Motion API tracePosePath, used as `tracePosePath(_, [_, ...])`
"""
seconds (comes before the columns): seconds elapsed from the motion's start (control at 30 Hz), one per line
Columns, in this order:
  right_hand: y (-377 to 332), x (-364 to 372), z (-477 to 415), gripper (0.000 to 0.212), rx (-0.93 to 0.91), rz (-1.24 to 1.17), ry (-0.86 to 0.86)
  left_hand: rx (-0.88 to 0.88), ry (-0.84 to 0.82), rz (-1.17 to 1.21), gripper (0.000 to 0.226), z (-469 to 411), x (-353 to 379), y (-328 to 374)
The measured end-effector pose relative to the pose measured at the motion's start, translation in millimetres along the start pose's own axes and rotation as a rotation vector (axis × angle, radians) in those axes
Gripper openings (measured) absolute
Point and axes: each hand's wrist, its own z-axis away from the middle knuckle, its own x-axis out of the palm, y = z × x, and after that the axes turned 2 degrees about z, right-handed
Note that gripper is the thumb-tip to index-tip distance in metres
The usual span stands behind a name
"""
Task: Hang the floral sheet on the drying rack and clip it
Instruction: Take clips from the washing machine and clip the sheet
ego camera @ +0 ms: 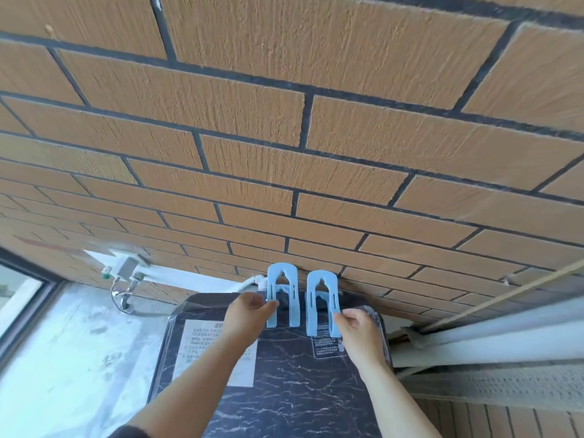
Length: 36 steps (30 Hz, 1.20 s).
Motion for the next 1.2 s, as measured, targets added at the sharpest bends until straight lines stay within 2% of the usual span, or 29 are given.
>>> tracePosePath(0.1, [0.3,3.4,-6.2,0.021,0.008,0.047,-0.003,-0.036,-0.009,-0.058,0.029,-5.8,8.4,1.1])
tracePosePath(0.27, [0.4,5.3,-4.5,0.042,-0.005,0.088,-0.023,-0.05,0.007,-0.07,0.045,-4.4,12.9,-7.3])
tracePosePath(0.47, [9.7,6.0,19.8,0.032,-0.016,0.017,-0.072,-0.07,-0.032,-0.019,0.031,20.0,1.1,-26.1])
tracePosePath(0.6, [20.1,0.5,53.2,0.023,-0.027,-0.014,-0.095,-0.052,0.005,0.014,0.024,49.8,-15.5,-45.5])
tracePosePath(0.7, [35.6,-0.7,75.3,0.02,-0.037,0.005,-0.121,-0.052,-0.023,-0.031,0.021,69.7,-23.0,-63.4])
tracePosePath(0.8, [53.9,1.5,92.5,0.027,-0.023,0.043,-0.149,-0.045,-0.078,-0.109,0.03,85.6,-23.8,-83.0])
tracePosePath(0.9, [64.5,1.4,103.7,0.02,-0.01,0.105,-0.174,-0.06,-0.115,-0.14,0.036,97.2,-23.2,-93.6])
tracePosePath(0.93, [66.5,0.5,105.3,0.017,-0.009,0.103,-0.168,-0.056,-0.111,-0.14,0.03,99.2,-24.4,-93.8])
tracePosePath(1.0, [65.4,-3.4,105.8,0.027,-0.001,0.097,-0.131,-0.031,-0.069,-0.128,0.024,99.4,-28.5,-89.9])
tracePosePath(1.1, [52.0,-11.2,98.2,0.039,-0.031,0.106,-0.1,0.023,0.011,-0.077,0.039,88.9,-34.8,-76.5])
tracePosePath(1.2, [35.3,-11.9,81.4,0.035,-0.044,0.102,-0.128,0.017,-0.018,0.003,0.048,73.2,-36.6,-61.6])
